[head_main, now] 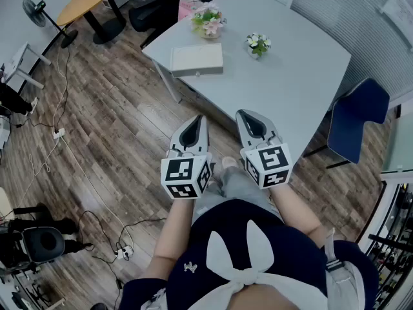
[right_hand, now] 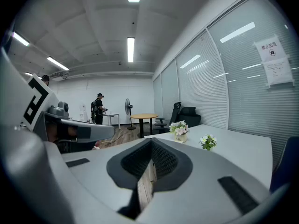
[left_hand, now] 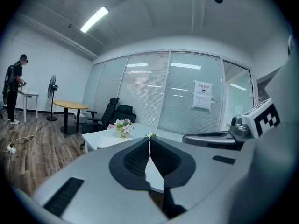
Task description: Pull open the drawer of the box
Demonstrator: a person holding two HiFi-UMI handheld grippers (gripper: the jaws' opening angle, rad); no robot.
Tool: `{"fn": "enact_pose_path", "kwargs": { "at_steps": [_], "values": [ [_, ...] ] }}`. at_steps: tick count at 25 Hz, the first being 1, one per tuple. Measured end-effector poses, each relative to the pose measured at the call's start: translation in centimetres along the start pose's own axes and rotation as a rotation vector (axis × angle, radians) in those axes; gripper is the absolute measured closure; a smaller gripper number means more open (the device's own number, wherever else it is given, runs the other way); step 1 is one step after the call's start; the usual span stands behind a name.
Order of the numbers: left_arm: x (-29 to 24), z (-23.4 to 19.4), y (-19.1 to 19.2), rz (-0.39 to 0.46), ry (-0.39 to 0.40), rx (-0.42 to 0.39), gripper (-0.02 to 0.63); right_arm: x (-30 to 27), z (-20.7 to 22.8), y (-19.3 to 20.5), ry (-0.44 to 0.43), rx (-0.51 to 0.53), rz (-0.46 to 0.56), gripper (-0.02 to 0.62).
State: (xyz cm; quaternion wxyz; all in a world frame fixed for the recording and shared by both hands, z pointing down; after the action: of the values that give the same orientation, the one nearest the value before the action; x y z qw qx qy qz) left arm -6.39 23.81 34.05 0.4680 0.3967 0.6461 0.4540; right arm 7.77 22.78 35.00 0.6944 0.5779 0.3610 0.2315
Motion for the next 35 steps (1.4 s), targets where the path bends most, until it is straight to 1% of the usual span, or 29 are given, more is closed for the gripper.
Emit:
{"fn": "enact_pose_path", "kwargs": {
  "at_steps": [7, 14, 20, 21, 23, 27, 30, 35],
  "values": [
    [-3.1, -0.9, 0.0, -0.005, -0.036, 0.024, 0.581, -2.0, 2.4, -0.4, -0.004, 0.021, 0.018, 0.591],
    [-5.7, -1.7, -1.0, -0.024, -0.051, 0.004, 0.581, -4.4, 4.4, -1.2, -0.021, 0.000, 0.015, 0.587],
    [-7.9, -2.7, -1.8, -0.024, -0.090, -0.001, 0.576, -6.7, 6.4, -1.8, -0.043, -0.014, 0.006, 0.526],
    [-8.2, -2.9, -2.0, -0.021, -0.092, 0.004, 0.559, -7.0, 6.7, -1.9, -0.045, -0.016, 0.003, 0.517],
    [-8.9, -3.3, -2.3, -0.019, -0.093, 0.021, 0.495, -7.8, 7.4, -2.1, -0.050, -0.019, 0.000, 0.501],
    [-10.6, -4.3, -2.7, -0.019, -0.129, 0.024, 0.458, -9.5, 9.1, -2.5, -0.065, -0.028, -0.003, 0.485],
    [-11.8, -4.9, -2.9, -0.023, -0.158, 0.022, 0.445, -10.8, 10.5, -2.7, -0.077, -0.033, -0.013, 0.479],
    [-13.6, -5.5, -3.1, -0.031, -0.195, 0.029, 0.442, -12.9, 12.8, -2.9, -0.097, -0.052, -0.026, 0.468]
  ]
}}
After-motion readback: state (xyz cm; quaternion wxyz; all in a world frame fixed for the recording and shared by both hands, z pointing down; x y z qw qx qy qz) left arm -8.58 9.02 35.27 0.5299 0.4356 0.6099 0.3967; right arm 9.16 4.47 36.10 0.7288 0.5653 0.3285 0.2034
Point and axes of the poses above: the fingertips, and each gripper's own axes: x backward along the fingers, z to its right, y out of its underside, the point moved 5 cm from there along x, backward along the fingers, and after that the axes turned 10 degrees about -y, right-handed, at the moved point
